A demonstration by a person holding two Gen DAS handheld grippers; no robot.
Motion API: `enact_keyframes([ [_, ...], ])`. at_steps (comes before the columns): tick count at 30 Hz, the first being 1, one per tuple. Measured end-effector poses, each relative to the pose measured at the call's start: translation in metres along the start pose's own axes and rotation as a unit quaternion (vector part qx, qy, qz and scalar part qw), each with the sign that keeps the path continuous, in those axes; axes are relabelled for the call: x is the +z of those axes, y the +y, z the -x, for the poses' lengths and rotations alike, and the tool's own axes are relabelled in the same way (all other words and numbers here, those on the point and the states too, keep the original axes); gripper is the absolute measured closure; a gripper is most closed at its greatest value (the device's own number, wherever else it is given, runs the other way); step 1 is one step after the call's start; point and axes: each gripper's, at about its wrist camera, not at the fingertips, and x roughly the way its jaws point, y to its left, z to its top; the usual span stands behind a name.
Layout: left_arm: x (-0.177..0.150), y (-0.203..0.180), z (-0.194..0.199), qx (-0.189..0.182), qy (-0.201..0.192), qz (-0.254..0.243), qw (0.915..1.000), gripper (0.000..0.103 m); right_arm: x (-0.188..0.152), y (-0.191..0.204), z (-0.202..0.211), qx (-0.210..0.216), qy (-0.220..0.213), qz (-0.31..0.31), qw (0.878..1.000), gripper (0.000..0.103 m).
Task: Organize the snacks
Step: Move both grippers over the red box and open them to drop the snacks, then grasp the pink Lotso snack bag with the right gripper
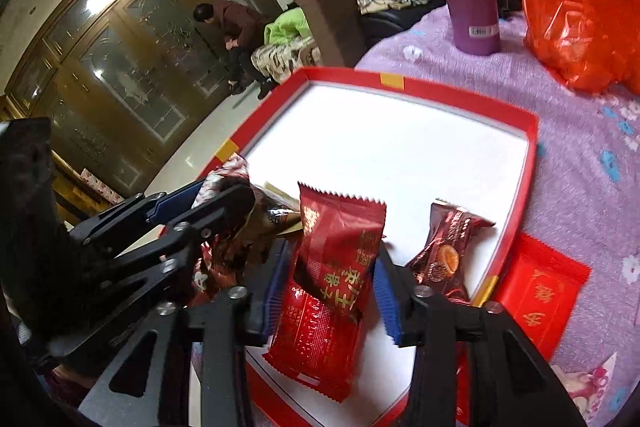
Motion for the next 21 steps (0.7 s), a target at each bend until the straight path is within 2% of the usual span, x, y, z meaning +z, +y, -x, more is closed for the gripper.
enact_keyframes([
  [1,0.000,0.001,0.002,0.010,-0.005,0.003,0.9999,0.045,0.000,-0.002,0.009,-0.004,-0.013,0.003,1.000,0.055],
  [3,0.001,0.004,0.010,0.020,-0.024,0.010,0.9995,0.044,-0.002,-0.012,0.032,-0.014,-0.041,0.003,0.999,0.050],
  [5,0.002,0.004,0.017,0.011,-0.036,0.013,0.9992,0.042,-0.009,-0.029,0.058,-0.034,-0.068,0.006,0.997,0.045],
  [7,0.003,-0.001,0.023,-0.006,-0.044,0.006,0.9990,0.038,-0.015,-0.048,0.076,-0.059,-0.077,0.005,0.995,0.042],
  [10,0.001,-0.016,0.029,-0.036,-0.045,-0.012,0.9983,0.037,-0.021,-0.083,0.090,-0.070,-0.052,-0.015,0.996,0.040],
  [15,-0.004,-0.054,0.038,-0.083,-0.035,-0.058,0.9942,0.037,-0.029,-0.119,0.079,-0.060,-0.007,-0.044,0.997,0.041],
  [18,-0.008,-0.079,0.044,-0.110,-0.026,-0.103,0.9883,0.037,-0.042,-0.120,0.067,-0.043,0.022,-0.014,0.999,0.041],
  [21,-0.009,-0.096,0.048,-0.127,-0.021,-0.133,0.9828,0.037,-0.060,-0.115,0.059,-0.045,0.060,0.029,0.997,0.041],
])
